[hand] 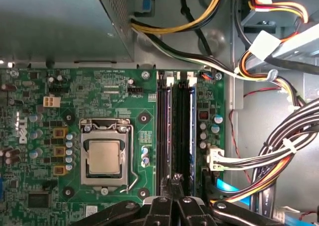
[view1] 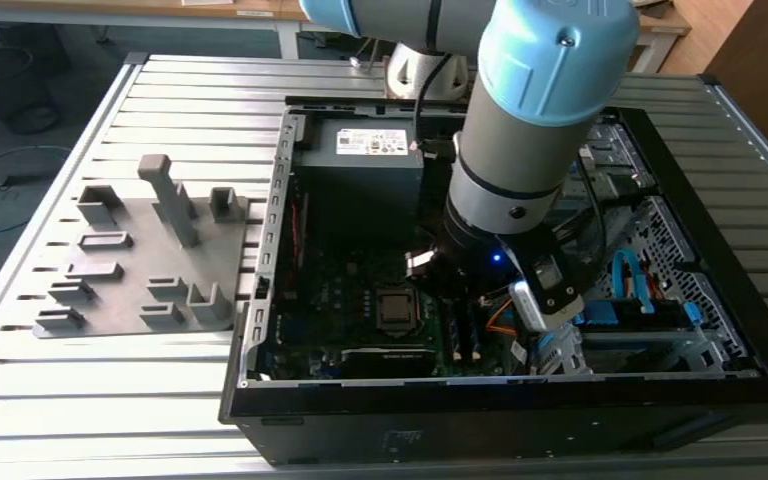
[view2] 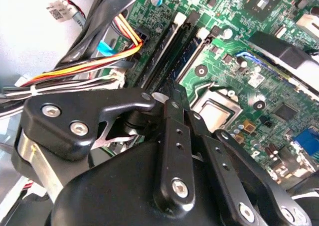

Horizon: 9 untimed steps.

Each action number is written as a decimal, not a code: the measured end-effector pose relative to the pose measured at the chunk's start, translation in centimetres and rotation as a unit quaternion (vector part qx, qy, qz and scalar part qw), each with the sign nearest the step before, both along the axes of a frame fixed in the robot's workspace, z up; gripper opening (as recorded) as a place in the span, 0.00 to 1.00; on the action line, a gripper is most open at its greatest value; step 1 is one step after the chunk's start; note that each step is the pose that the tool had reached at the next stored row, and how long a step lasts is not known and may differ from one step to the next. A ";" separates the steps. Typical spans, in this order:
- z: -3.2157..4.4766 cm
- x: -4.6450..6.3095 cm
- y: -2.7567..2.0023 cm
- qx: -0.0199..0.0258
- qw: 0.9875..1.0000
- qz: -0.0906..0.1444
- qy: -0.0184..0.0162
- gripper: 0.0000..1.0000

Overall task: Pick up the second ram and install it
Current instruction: 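Press down the second ram until it locks into place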

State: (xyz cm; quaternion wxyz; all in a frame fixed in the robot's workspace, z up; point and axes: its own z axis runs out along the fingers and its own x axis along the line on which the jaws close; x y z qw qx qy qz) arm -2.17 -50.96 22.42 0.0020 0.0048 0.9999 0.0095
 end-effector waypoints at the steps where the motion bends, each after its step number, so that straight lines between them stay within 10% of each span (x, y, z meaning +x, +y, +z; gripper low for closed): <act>1: -0.08 0.0 -0.01 0.000 1.000 0.000 0.000 0.10; 9: -0.32 0.0 -0.02 -0.002 1.000 0.000 0.000 0.10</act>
